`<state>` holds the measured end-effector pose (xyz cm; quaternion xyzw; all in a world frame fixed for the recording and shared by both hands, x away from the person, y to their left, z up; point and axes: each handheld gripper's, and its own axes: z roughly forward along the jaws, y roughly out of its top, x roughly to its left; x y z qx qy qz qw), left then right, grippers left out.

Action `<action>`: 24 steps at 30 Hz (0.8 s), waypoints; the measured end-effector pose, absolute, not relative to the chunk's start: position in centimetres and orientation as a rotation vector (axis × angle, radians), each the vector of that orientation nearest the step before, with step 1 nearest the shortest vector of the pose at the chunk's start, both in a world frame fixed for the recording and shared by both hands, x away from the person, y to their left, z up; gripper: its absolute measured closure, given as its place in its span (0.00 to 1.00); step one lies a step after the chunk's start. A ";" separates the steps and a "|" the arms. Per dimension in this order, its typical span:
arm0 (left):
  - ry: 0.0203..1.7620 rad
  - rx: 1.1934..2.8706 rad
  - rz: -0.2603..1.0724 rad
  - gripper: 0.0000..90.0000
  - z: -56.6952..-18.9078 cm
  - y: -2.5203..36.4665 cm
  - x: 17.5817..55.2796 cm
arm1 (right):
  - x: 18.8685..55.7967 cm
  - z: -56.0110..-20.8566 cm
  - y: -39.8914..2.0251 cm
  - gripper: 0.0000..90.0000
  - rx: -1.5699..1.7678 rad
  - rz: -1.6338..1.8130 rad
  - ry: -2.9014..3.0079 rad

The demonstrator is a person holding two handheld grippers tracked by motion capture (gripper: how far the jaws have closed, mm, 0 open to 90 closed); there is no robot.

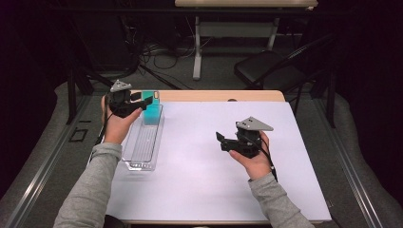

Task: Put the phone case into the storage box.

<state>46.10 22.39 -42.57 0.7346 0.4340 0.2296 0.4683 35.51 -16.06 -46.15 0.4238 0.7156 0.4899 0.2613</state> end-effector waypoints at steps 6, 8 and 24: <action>1.049 1.834 0.503 0.57 -42.8 21.4 45.0 | 35.5 -46.1 -16.1 0.20 1.146 1.326 1.934; 1.051 1.842 0.475 0.58 -42.9 21.2 44.7 | 35.5 -46.1 -16.1 0.20 1.146 1.326 1.934; 1.044 1.836 0.477 0.59 -43.3 20.1 42.2 | 35.4 -46.0 -16.1 0.20 1.135 1.322 1.934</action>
